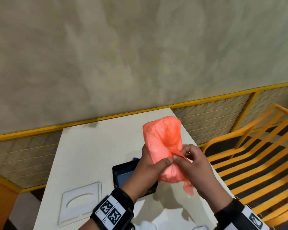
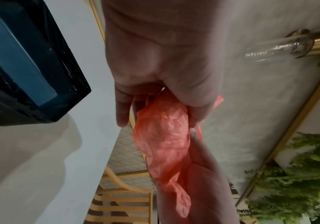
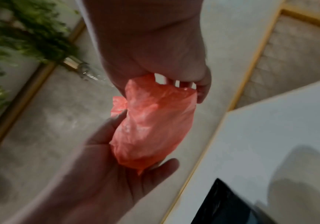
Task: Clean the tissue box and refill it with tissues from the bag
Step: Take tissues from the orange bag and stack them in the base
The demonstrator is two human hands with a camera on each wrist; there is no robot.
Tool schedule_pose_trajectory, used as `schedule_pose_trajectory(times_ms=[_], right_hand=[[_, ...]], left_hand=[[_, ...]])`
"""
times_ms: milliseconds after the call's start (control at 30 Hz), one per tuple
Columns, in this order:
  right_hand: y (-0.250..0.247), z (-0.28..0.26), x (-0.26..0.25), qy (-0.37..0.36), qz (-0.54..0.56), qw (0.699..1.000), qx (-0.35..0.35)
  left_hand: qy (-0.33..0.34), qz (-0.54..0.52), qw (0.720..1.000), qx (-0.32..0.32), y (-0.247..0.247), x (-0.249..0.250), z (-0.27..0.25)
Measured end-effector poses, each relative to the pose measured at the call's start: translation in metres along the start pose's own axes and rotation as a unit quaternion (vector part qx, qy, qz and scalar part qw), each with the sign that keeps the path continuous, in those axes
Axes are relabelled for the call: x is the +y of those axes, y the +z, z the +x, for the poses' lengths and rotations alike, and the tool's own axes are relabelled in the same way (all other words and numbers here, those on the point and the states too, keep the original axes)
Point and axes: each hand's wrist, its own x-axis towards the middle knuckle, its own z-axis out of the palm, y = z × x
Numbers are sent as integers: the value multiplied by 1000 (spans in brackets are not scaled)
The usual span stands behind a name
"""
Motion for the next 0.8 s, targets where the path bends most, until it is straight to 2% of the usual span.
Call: schedule_pose_trajectory(times_ms=[67,167,267,400,500,700,800], right_hand=[[0,0,-7,-87,-90,992,18],[3,-1,-20,-223,-216,950,35],[13,5,-30,-268,-310,912,19],[22,15,-38,-263,-327,906,-53],[21,20,-42,-227,-259,935,-81],[9,23,-41,-120,-116,986,-22],[12,13,-37,-135,-131,982,-34]], left_hand=[[9,-7,1000,12,-3,5,-1],[14,3,1000,16,-7,10,-4],[37,30,999,20,-10,15,-8],[53,74,995,36,-18,18,-9],[42,71,996,37,-26,17,-11],[18,6,999,40,-38,17,-13],[4,10,999,49,-36,16,-12]])
